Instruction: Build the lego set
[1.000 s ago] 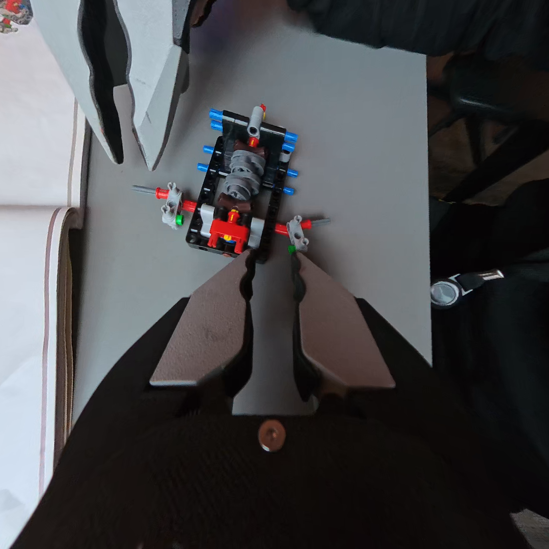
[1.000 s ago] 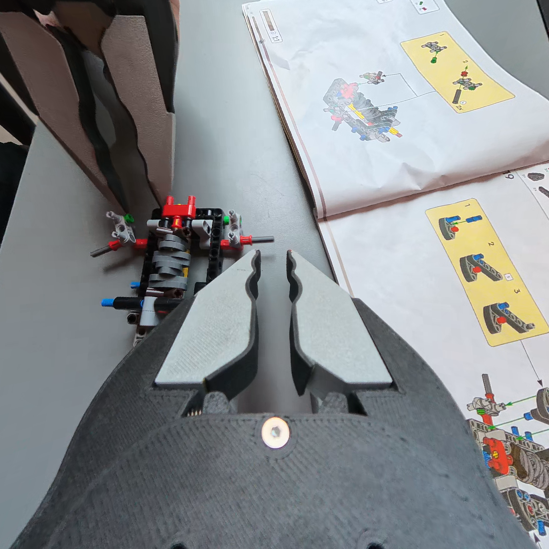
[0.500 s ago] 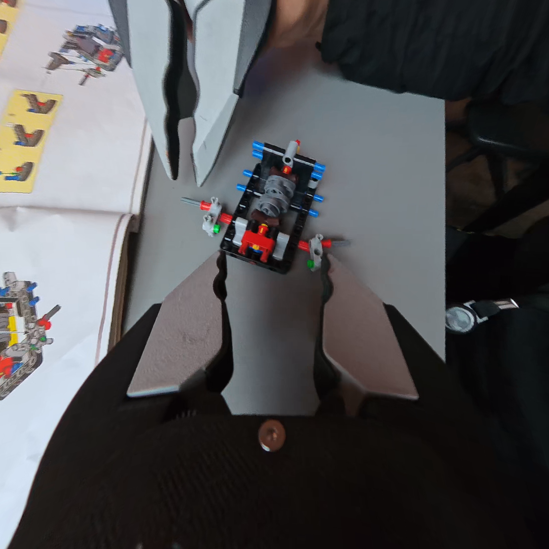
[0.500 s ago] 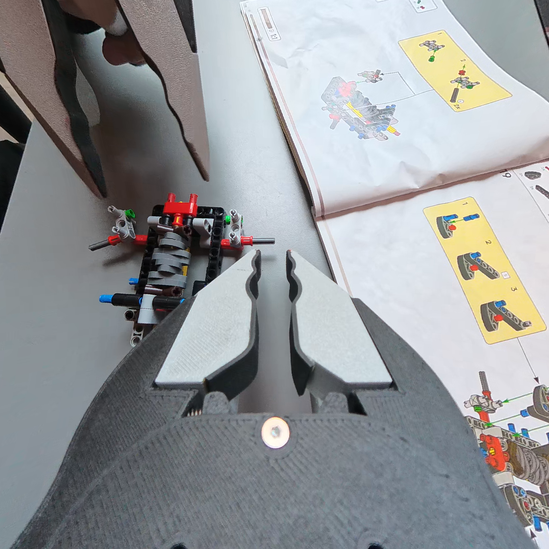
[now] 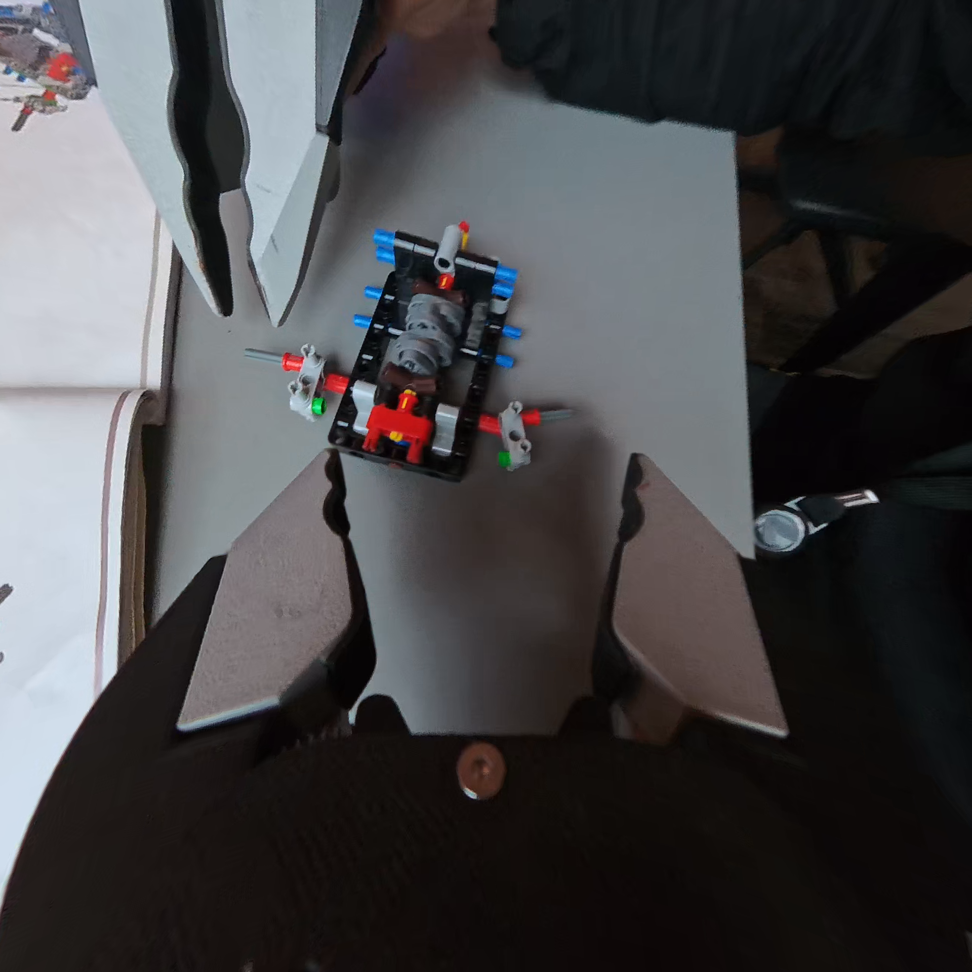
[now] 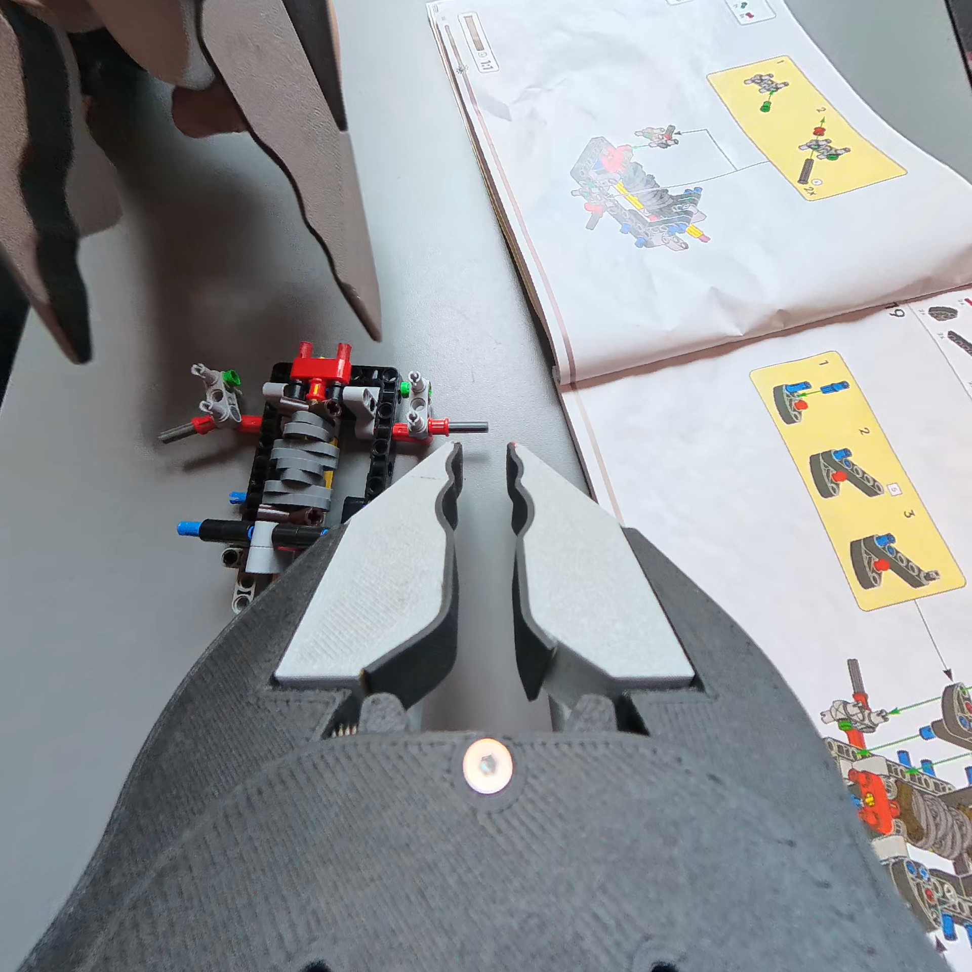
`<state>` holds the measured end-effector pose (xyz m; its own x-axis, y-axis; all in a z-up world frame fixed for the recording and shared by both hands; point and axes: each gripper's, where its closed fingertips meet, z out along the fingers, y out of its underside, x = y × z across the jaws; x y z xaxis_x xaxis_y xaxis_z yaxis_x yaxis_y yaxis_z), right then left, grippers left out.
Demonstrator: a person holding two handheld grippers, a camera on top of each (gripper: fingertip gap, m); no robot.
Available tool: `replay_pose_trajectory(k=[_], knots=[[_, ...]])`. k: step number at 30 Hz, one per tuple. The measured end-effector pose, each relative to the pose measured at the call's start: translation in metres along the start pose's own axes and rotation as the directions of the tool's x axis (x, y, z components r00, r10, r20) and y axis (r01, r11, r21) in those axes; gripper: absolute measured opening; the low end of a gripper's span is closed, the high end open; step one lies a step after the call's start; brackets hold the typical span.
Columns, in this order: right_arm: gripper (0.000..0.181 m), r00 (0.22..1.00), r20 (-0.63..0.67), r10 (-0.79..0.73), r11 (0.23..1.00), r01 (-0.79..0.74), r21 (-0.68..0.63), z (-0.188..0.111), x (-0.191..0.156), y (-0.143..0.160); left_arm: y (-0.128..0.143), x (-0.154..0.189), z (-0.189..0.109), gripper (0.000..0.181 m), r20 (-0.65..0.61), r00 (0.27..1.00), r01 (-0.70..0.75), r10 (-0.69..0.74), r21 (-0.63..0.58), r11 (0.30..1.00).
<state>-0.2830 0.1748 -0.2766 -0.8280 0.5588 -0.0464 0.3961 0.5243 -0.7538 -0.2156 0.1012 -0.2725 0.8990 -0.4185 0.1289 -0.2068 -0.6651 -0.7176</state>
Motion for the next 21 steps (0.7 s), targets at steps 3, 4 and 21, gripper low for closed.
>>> replay_pose_trajectory(k=[3, 4, 21], knots=[[0.014, 1.000, -0.001, -0.001, 1.000, 0.001, -0.004, 0.001, 0.000, 0.000, 0.008, -0.006, 0.008, 0.102, 0.054, 0.997, -0.043, 0.046, -0.049, 0.998], [0.014, 1.000, 0.000, -0.001, 1.000, 0.001, -0.005, 0.001, 0.000, 0.001, 0.010, -0.008, 0.009, 0.099, 0.077, 0.995, -0.050, 0.055, -0.061, 0.997], [0.014, 1.000, 0.005, 0.002, 1.000, -0.002, -0.010, 0.002, 0.000, 0.002, 0.011, -0.022, 0.007, 0.086, 0.106, 0.994, 0.003, 0.000, -0.025, 1.000]])
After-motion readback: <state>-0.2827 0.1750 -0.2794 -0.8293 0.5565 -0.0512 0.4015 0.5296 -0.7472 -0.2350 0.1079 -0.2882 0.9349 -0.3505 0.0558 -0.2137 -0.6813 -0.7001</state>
